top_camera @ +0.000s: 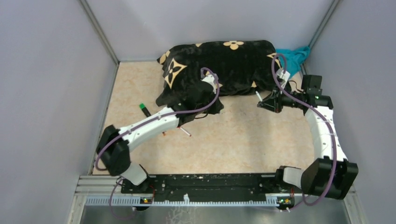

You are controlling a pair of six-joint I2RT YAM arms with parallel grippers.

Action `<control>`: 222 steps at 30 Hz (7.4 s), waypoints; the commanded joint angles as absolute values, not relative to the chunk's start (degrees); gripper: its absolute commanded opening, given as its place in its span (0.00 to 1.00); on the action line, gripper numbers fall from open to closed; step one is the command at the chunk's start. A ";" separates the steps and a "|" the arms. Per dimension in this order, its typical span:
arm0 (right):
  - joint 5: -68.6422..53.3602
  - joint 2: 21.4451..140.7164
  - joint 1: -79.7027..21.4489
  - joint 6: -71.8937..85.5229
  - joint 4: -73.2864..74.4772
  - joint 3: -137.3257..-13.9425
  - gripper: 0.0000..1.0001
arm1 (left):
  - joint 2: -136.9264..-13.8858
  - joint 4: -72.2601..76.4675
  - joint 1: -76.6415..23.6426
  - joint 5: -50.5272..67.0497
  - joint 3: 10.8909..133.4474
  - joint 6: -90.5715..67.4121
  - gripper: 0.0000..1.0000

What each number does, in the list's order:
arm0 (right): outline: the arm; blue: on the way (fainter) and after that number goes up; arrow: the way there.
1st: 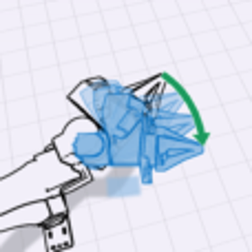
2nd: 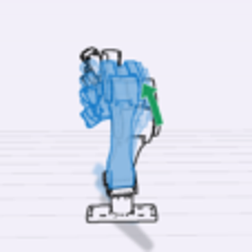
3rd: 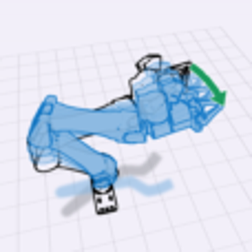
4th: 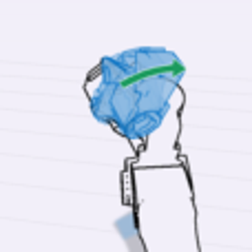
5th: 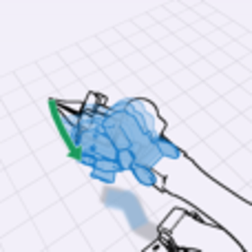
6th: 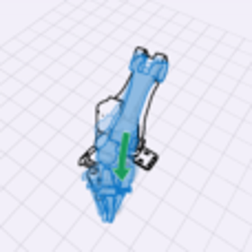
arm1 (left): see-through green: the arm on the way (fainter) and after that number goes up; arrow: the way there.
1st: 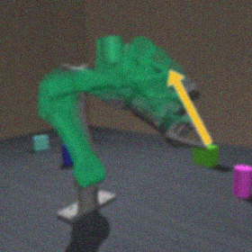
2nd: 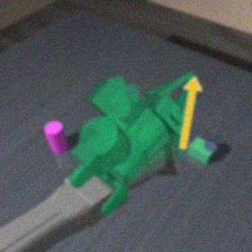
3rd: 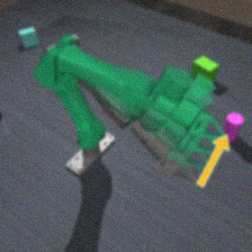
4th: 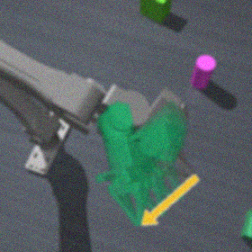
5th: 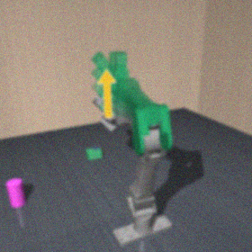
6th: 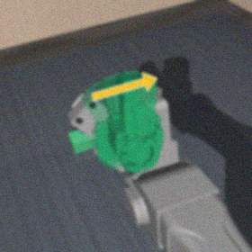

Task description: Insert the pens into the pen caps

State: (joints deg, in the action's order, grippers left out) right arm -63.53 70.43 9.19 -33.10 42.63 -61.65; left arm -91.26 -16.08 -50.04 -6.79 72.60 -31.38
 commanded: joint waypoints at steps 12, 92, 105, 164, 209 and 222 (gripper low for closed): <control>-80.13 46.98 6.03 -25.32 23.14 -58.17 0.00 | -71.32 40.95 -50.01 10.50 52.15 -29.99 0.00; -62.73 42.38 -15.50 3.99 -0.09 -48.03 0.00 | -73.95 62.02 -50.01 20.62 54.33 -31.90 0.00; -61.97 41.58 -15.53 6.64 -1.77 -46.16 0.00 | -74.04 59.99 -49.92 19.19 54.51 -35.93 0.00; -58.54 46.23 -16.96 20.92 -12.88 -46.22 0.00 | -80.12 66.36 -50.01 20.40 54.10 -45.51 0.00; -59.63 45.05 -17.32 23.93 -13.23 -44.29 0.00 | -76.91 47.03 -42.89 21.03 56.24 -65.06 0.00; -55.89 47.60 -18.89 29.99 -14.46 -43.69 0.00 | -80.75 54.95 -44.47 24.81 56.79 -63.97 0.00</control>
State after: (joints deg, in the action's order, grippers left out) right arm -57.67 47.05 -18.17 27.20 -11.66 -43.83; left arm -80.27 50.54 -44.05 23.53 55.57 -64.64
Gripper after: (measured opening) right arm 0.065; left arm 0.030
